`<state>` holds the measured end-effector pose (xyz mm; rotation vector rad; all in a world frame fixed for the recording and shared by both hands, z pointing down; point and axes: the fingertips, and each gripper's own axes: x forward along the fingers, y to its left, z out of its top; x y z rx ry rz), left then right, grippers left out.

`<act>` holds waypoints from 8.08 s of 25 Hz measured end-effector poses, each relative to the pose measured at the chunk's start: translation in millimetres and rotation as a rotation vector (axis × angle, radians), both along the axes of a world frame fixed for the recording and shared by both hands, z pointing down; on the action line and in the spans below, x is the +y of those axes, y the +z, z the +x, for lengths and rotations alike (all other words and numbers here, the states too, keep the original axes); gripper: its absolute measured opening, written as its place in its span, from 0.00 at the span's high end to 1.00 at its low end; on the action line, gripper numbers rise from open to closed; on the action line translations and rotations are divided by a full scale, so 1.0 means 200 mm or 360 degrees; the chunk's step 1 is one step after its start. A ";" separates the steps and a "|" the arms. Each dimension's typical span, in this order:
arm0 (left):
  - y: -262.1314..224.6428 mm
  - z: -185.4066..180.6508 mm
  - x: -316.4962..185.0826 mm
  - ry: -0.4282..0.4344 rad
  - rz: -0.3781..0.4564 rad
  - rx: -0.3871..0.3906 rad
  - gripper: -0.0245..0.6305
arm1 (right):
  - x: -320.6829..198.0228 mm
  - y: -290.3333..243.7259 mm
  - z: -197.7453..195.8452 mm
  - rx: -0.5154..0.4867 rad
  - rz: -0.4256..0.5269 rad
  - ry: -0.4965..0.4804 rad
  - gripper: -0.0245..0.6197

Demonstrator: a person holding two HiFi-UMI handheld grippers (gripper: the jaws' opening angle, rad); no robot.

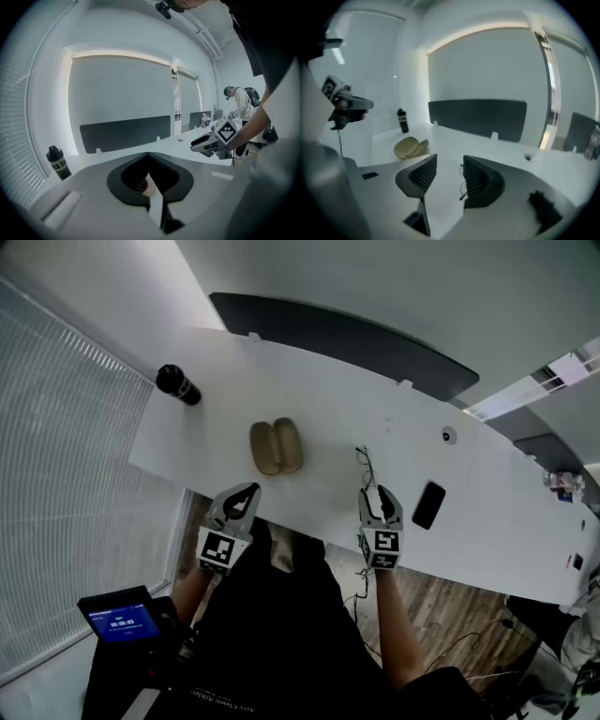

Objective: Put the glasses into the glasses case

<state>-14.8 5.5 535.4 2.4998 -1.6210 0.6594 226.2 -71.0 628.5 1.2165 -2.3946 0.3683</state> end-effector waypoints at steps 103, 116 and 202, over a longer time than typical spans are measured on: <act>-0.41 0.13 -0.04 0.0489 -0.0006 0.0510 0.95 | 0.02 -0.29 0.06 0.0122 0.0111 0.0170 0.95; -0.24 0.00 -0.29 0.0637 -0.0053 0.0419 0.95 | -0.33 0.51 0.16 0.0671 -0.0545 0.0062 0.80; -0.06 -0.09 -0.39 0.0723 -0.0147 0.0480 0.95 | -0.22 0.21 -0.94 0.0299 -0.0369 -0.0125 0.80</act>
